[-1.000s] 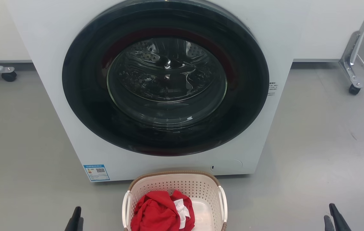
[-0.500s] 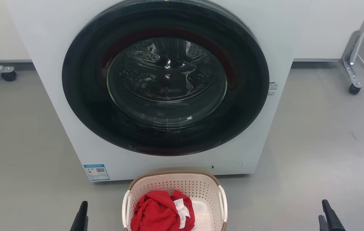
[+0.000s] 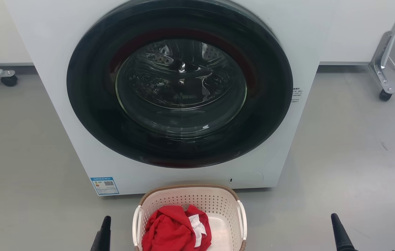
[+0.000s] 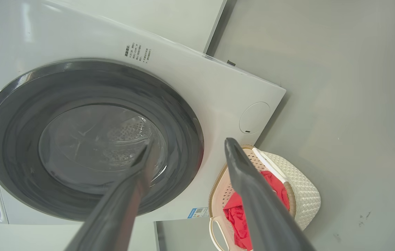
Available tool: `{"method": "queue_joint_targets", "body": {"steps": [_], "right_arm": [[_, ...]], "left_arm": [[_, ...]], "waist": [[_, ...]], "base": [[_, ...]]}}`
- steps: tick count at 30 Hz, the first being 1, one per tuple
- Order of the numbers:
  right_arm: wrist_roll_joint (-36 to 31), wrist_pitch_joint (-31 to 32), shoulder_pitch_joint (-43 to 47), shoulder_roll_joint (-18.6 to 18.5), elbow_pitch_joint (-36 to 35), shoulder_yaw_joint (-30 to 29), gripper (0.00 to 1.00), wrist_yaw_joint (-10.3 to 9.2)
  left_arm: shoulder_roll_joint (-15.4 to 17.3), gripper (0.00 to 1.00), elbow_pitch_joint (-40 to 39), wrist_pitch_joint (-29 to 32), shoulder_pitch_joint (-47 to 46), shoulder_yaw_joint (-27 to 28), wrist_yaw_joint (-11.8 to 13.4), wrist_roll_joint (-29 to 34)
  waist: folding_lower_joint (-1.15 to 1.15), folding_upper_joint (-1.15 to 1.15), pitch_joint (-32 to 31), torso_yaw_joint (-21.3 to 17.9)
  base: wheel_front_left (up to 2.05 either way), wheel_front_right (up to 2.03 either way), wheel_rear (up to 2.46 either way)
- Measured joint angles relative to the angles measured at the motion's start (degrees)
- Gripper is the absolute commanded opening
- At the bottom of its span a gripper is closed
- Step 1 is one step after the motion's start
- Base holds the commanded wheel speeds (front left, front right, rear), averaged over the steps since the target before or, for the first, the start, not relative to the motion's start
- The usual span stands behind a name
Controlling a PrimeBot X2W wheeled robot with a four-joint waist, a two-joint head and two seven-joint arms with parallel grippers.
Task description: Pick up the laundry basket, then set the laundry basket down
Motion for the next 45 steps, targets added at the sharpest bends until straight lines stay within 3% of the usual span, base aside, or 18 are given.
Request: {"method": "queue_joint_targets", "body": {"steps": [45], "right_arm": [[-33.36,-9.1,0.07,-0.65,-3.79,11.81,1.0,-6.43]], "left_arm": [[2.79,1.0,-2.66,-9.11,-0.59,-11.45,6.5,41.17]], "waist": [[0.0,0.0,-0.03,0.01]], "base": [[0.0,0.0,0.0]]}}
